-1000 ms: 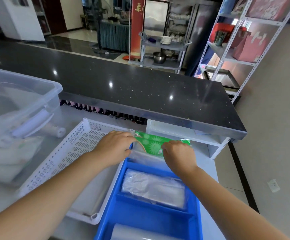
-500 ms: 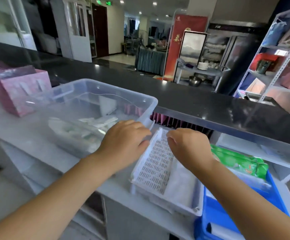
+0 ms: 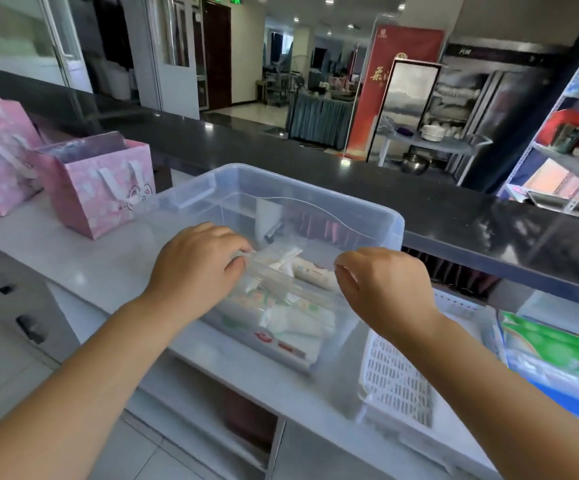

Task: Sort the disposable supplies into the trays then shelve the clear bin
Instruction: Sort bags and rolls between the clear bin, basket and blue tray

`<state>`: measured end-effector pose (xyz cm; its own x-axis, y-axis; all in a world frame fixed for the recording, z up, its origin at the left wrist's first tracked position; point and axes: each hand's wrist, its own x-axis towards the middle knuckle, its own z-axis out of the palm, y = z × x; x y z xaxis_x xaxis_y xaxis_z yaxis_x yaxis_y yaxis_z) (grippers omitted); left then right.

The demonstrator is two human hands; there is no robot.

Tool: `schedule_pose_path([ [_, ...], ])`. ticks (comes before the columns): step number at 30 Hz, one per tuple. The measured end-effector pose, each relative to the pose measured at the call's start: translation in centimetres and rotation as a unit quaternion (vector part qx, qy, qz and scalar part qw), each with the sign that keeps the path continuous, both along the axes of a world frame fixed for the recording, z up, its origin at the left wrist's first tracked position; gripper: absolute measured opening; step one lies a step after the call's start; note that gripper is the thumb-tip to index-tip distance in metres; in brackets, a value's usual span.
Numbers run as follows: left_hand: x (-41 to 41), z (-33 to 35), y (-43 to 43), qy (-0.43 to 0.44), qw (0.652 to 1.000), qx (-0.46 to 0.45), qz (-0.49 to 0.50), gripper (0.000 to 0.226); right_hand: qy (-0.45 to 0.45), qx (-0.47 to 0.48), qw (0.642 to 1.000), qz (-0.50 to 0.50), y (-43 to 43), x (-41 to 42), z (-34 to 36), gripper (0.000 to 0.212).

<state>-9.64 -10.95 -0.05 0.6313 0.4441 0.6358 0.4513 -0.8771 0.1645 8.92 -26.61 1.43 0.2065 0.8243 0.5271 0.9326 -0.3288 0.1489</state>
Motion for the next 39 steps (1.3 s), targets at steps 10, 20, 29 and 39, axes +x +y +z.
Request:
schedule_pose_path([
  [10,1.6,0.3,13.0,0.023,0.999,-0.022,-0.018,0.013,-0.085,-0.200,0.973,0.083,15.4,5.2,-0.9,0.022],
  [20,4.3,0.7,23.5,0.179,0.974,0.084,-0.114,0.024,0.089,-0.449,0.889,-0.033,24.2,9.5,-7.0,0.033],
  [29,8.5,-0.7,29.1,0.338,0.902,0.140,-0.227,0.015,0.661,-0.092,0.660,-0.344,25.9,7.3,-11.3,0.040],
  [39,11.4,-1.5,31.4,0.333,0.911,-0.077,-0.232,0.034,0.746,0.144,0.601,-0.247,28.0,5.1,-7.9,0.010],
])
